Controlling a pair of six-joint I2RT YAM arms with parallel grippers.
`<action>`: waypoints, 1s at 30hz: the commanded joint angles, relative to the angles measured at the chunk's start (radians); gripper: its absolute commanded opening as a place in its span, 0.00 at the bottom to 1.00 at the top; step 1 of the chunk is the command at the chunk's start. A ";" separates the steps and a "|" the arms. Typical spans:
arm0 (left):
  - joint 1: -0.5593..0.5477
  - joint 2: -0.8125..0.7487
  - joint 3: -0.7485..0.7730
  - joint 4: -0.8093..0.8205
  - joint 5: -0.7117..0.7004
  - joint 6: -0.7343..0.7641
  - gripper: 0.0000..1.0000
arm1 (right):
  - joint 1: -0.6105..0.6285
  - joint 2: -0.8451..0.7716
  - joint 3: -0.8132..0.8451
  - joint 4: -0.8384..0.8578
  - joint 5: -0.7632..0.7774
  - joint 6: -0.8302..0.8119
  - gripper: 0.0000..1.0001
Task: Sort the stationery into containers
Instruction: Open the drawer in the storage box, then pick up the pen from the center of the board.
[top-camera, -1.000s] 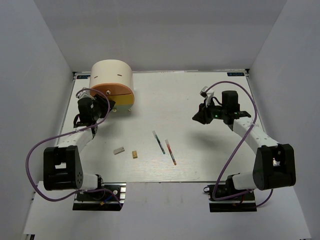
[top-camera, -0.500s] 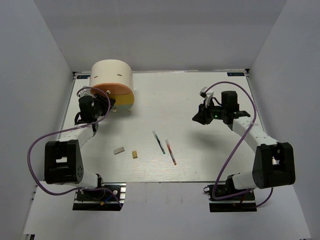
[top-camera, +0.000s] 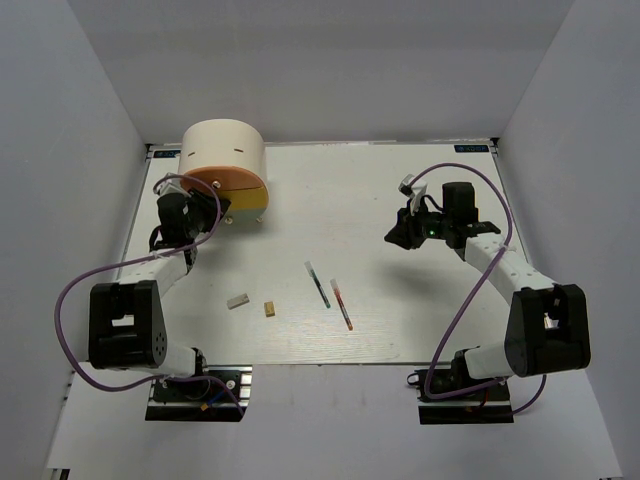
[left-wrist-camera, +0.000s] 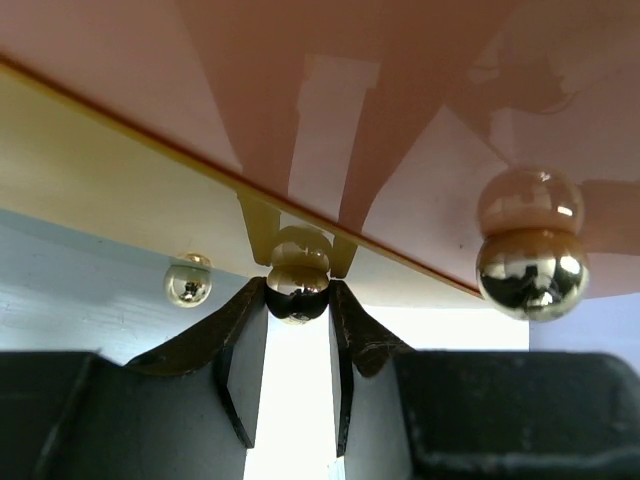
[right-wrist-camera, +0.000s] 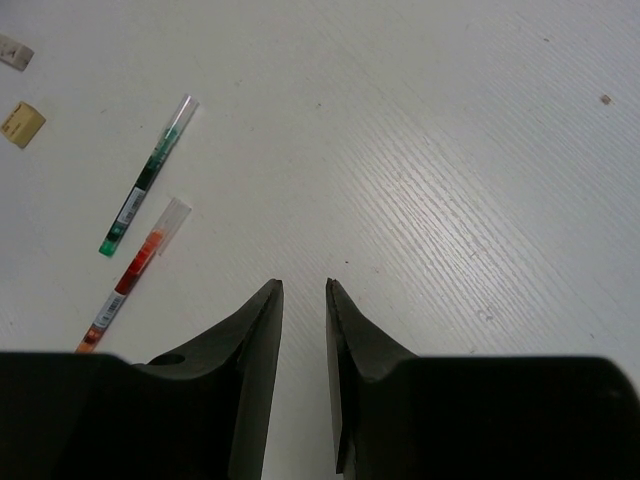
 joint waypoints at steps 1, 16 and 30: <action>0.006 -0.065 -0.060 0.030 -0.006 -0.009 0.24 | -0.001 0.007 0.024 -0.009 -0.009 -0.009 0.30; 0.006 -0.286 -0.232 -0.033 -0.026 -0.029 0.31 | 0.000 0.024 0.033 -0.015 -0.023 -0.015 0.30; 0.006 -0.401 -0.181 -0.189 -0.026 0.016 0.88 | 0.095 0.073 0.123 -0.227 -0.017 -0.125 0.59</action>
